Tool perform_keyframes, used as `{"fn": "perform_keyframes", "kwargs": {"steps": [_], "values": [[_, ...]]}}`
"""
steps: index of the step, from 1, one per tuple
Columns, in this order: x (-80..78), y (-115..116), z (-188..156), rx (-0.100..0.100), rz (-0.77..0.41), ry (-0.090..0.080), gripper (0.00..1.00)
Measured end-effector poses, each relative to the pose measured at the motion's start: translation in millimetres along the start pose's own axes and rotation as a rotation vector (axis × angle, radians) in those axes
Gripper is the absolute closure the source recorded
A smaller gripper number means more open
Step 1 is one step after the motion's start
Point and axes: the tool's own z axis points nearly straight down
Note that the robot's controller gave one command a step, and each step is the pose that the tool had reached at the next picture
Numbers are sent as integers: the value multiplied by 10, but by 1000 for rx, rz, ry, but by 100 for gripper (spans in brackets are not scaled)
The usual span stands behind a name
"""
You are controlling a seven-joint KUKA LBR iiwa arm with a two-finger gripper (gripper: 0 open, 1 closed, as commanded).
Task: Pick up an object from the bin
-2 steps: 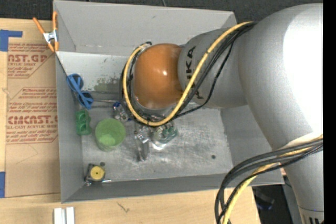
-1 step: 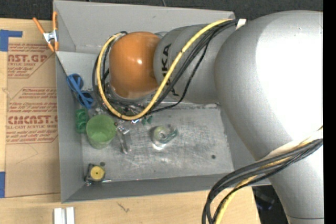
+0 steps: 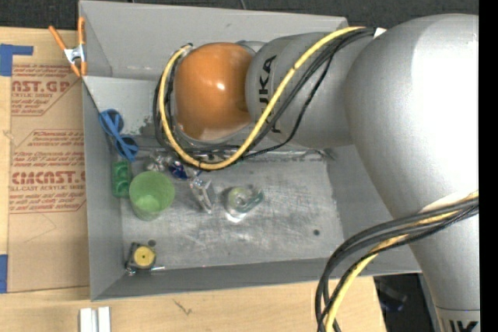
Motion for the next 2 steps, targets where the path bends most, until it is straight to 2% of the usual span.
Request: {"fn": "perform_keyframes", "kwargs": {"steps": [1, 2], "values": [[-309, 278, -33, -3, -331, 10, 0], [-222, 622, -60, 3, -634, 18, 0]]}}
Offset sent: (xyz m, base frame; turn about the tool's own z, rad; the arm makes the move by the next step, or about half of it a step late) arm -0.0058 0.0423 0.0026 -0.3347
